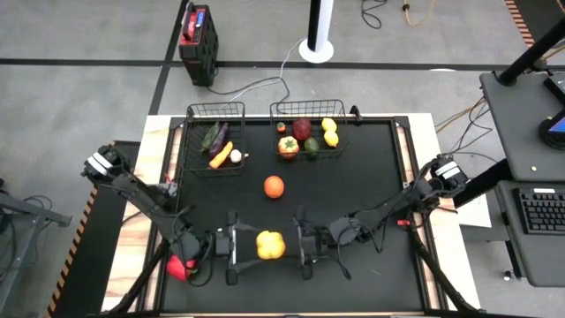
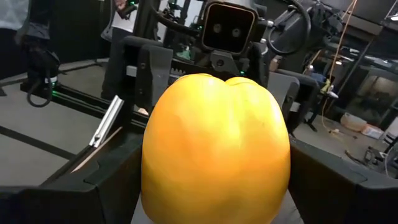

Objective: Sort produce into baskets
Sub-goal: Put the yellow bell pepper into the left black wire basket

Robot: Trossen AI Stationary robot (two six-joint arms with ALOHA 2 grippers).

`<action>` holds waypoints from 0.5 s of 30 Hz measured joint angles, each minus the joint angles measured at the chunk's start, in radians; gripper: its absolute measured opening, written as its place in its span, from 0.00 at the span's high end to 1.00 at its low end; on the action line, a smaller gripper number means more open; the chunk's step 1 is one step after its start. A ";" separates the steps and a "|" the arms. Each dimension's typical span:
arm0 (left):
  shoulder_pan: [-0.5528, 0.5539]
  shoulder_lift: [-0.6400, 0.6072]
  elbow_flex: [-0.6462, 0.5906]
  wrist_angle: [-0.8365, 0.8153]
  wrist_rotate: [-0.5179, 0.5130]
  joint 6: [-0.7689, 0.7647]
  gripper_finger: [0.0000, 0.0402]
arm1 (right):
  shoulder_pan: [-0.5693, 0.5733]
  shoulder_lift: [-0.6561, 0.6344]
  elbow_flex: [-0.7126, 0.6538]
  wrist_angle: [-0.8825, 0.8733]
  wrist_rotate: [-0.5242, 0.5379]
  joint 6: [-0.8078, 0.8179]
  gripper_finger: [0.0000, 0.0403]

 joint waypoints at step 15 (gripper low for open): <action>0.020 -0.001 0.000 0.019 0.030 0.038 0.27 | 0.000 -0.002 0.000 -0.007 -0.010 0.007 0.19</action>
